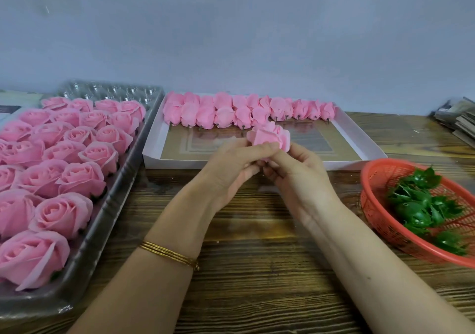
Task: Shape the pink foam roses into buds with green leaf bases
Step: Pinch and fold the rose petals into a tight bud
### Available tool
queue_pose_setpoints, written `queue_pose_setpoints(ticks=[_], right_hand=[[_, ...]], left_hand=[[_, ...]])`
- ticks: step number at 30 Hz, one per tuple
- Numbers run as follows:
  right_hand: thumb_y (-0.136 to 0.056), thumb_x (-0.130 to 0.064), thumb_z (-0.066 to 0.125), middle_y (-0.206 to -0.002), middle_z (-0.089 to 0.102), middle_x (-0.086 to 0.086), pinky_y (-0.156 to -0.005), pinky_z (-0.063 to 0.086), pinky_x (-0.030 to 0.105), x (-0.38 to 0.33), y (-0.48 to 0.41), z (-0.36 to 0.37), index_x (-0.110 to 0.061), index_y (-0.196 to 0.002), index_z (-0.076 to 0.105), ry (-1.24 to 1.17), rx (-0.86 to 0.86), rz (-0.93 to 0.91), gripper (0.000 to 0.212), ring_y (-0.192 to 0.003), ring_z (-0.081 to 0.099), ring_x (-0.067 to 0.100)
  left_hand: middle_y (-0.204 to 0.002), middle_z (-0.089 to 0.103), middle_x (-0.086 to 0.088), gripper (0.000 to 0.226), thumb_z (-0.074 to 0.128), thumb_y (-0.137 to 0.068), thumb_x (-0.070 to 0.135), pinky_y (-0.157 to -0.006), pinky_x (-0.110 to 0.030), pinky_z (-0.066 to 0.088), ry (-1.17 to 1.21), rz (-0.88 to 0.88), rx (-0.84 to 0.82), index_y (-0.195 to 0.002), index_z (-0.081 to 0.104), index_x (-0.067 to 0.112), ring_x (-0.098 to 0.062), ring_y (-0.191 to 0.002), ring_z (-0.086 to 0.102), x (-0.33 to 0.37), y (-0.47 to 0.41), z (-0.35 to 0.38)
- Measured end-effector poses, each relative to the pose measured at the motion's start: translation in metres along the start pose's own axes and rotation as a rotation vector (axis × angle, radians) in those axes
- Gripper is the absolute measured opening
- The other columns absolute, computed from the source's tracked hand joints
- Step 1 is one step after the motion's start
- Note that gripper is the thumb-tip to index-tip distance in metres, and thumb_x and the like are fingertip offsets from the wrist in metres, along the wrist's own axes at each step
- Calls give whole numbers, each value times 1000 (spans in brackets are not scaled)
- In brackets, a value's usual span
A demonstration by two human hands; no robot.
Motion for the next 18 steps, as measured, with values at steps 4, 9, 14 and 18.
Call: queue_pose_setpoints(ticks=[4, 9, 14, 18], right_hand=[[-88, -5, 66, -72, 57, 7, -67, 42, 26, 6, 3, 0, 14, -112, 61, -138, -43, 3, 31, -65, 53, 12], [-85, 5, 64, -76, 63, 10, -63, 52, 19, 11, 9, 4, 6, -102, 62, -206, -99, 38, 17, -66, 60, 12], [-76, 3, 68, -72, 65, 10, -65, 54, 20, 12, 10, 6, -8, -88, 60, -250, -143, 53, 19, -65, 63, 14], [-66, -9, 72, -74, 66, 9, -69, 54, 21, 13, 12, 8, -12, -94, 61, -243, -173, 90, 30, -70, 62, 16]], left_hand=[[-92, 65, -8, 22, 68, -79, 23, -83, -29, 51, -81, -15, -22, -97, 68, 11, -15, -87, 61, -5, 1, 4], [-94, 73, -9, 18, 68, -83, 20, -81, -29, 52, -109, -22, -26, -98, 68, 9, -16, -90, 68, -9, 3, 6], [-115, 67, -27, 32, 57, -95, 12, -92, -37, 49, -143, -51, 5, -120, 60, -8, -27, -103, 64, -10, 6, 3], [-125, 57, -35, 42, 62, -91, 20, -107, -51, 40, -112, -75, 51, -124, 58, -6, -44, -123, 53, -11, 7, -2]])
Point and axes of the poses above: each hand's wrist, its own y-axis away from the middle knuckle, its own z-axis out of the palm, x = y × z, the point moved 7 cm from there along -y, towards the middle knuckle
